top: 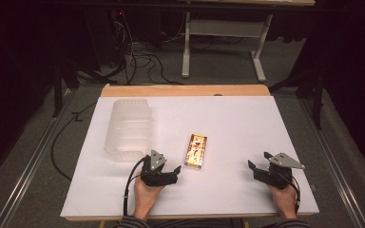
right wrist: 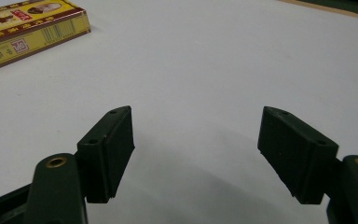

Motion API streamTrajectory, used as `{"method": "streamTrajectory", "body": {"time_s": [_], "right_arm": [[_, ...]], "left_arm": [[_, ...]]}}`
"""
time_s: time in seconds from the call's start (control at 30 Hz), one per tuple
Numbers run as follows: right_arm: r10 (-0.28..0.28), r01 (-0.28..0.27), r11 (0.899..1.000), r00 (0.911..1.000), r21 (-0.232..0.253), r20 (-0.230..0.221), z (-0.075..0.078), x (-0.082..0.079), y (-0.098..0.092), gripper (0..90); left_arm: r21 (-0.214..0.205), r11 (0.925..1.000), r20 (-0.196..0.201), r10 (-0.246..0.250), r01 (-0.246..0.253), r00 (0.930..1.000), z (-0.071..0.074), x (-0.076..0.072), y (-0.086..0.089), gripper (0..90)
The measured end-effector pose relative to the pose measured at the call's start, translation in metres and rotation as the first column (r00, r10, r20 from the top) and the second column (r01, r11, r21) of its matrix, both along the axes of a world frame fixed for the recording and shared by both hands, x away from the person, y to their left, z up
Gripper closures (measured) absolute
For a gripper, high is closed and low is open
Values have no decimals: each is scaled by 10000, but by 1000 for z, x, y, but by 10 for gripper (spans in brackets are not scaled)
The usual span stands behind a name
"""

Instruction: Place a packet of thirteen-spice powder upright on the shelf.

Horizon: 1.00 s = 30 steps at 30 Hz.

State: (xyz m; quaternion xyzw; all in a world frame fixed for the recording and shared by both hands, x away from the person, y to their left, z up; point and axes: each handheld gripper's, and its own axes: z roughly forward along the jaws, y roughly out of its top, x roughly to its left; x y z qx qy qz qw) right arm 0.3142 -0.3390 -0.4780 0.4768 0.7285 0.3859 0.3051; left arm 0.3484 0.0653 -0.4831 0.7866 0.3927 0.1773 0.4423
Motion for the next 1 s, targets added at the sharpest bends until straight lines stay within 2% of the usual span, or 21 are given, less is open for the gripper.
{"method": "streamTrajectory", "body": {"time_s": [0.1,0.17,0.27,0.63,0.8,1.0], "right_arm": [[-5,5,10000,10000,-14,-18,0,0,0,271],[-4,4,10000,10000,-7,-25,0,0,0,271],[-15,15,10000,10000,-26,-29,0,0,1,271],[13,-14,9999,10000,-134,-60,0,0,1,272],[6,-6,10000,10000,-97,-62,0,0,1,271],[19,-19,10000,10000,-67,-41,0,0,1,272]], "left_arm": [[1,10000,-50,-64,64,10000,0,0,1,194],[2,10000,2,-25,25,10000,1,0,0,197],[76,9999,-122,141,-140,9998,2,-2,-2,220],[-274,9996,-86,87,-90,9999,18,-5,-5,232],[-191,9998,29,4,-3,10000,25,-4,-9,222],[-226,9997,-132,-41,38,9999,32,1,-16,198]]}}
